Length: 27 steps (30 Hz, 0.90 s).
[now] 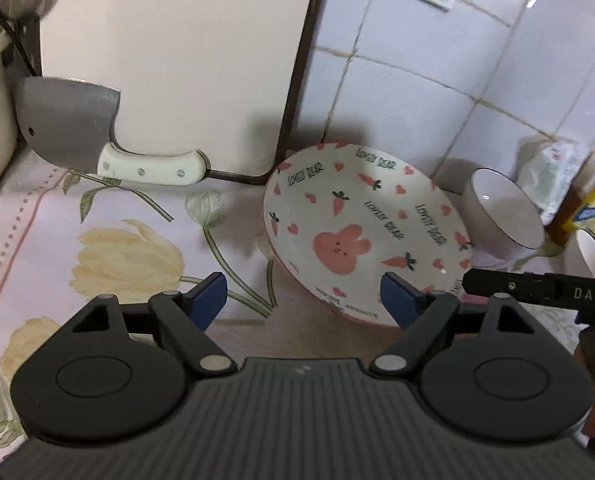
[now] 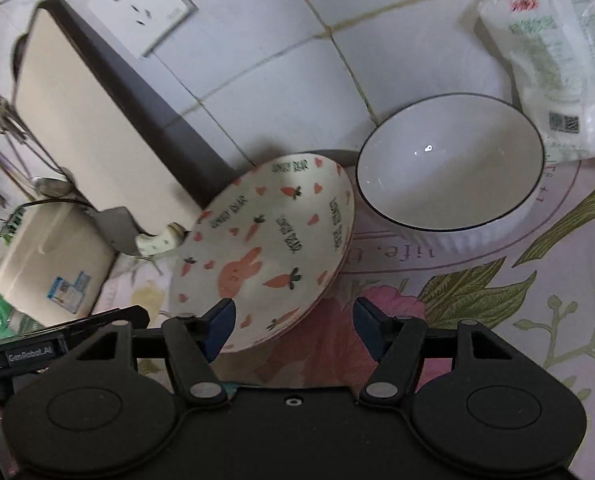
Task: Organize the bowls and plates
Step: 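Reach both tools to the pink bunny plate rim and grasp it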
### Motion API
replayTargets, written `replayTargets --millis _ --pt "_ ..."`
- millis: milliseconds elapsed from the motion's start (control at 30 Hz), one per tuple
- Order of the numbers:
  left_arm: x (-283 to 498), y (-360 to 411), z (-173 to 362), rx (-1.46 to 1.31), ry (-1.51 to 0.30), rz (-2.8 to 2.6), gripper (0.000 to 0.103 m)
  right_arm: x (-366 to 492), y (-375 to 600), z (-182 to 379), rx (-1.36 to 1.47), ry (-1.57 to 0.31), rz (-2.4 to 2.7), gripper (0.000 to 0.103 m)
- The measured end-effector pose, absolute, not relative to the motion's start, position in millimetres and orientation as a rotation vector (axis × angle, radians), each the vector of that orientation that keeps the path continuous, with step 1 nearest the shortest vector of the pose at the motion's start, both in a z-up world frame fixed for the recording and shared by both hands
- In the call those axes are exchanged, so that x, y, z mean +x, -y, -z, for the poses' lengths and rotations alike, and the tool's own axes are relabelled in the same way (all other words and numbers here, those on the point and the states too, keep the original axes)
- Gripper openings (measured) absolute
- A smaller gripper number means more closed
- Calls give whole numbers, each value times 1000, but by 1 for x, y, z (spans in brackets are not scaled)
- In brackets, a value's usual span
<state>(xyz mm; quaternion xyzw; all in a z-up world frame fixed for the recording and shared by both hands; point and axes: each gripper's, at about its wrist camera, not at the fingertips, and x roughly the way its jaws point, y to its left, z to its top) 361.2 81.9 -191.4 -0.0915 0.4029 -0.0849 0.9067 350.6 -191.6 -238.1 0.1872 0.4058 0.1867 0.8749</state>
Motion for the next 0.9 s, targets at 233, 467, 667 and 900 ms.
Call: replayTargets --millis 233,467,667,900 --pt "394 -82 211 -254 -904 146 71 375 179 250 405 -887 -372 65" --pt "408 -85 222 -299 -935 109 49 376 168 249 273 -876 -308 37" --pt "405 -83 229 -275 -926 151 31 380 175 254 276 -866 -302 21" --pt "402 -70 228 -248 -907 122 23 383 179 255 286 -872 -324 21"
